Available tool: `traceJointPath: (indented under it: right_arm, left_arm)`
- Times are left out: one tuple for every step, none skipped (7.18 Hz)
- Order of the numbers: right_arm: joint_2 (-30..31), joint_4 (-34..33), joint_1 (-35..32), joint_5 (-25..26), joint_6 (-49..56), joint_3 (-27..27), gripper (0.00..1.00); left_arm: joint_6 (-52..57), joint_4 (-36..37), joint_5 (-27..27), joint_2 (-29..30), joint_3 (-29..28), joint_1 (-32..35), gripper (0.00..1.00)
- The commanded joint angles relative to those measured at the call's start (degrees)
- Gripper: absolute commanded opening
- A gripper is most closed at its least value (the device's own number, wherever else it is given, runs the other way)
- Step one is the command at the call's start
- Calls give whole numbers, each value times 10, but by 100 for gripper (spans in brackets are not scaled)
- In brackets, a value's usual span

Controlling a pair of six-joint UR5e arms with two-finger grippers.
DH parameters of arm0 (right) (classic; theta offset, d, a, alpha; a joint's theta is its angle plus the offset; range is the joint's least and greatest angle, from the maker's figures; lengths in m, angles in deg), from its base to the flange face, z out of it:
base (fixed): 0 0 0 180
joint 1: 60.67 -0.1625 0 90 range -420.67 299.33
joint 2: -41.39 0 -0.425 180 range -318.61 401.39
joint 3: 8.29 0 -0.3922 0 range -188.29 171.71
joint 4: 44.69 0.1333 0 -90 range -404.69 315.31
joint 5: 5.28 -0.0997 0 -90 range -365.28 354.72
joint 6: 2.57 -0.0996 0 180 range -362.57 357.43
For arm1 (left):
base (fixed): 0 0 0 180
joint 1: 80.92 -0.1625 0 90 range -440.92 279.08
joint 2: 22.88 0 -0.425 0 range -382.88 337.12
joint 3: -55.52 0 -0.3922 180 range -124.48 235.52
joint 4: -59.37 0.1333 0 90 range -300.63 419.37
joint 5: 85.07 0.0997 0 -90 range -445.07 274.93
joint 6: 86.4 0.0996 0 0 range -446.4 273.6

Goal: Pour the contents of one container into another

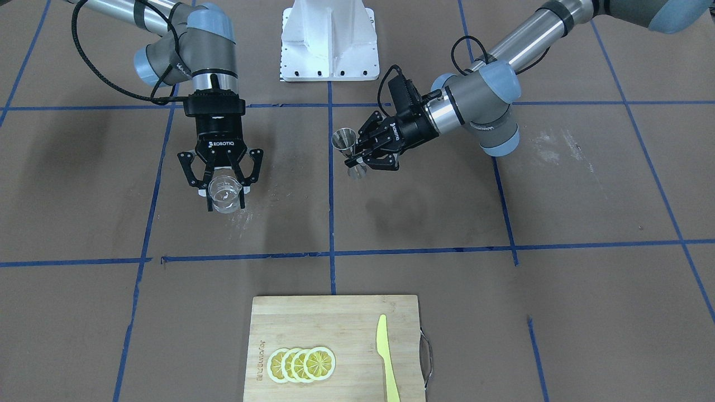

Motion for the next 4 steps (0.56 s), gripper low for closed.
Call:
traceJointPath:
  right_arm:
    - [-1, -4, 5, 0, 1, -1, 0]
    - [-1, -5, 13, 1, 2, 1, 0]
    - [-2, -5, 21, 1, 2, 3, 0]
    - [-3, -5, 27, 1, 2, 6, 0]
  left_arm:
    - [-1, 24, 0, 9, -3, 11, 0]
    - [-1, 31, 0, 16, -8, 15, 0]
    - [-1, 31, -1, 20, -12, 15, 0]
    - [-2, 31, -1, 22, -14, 15, 0]
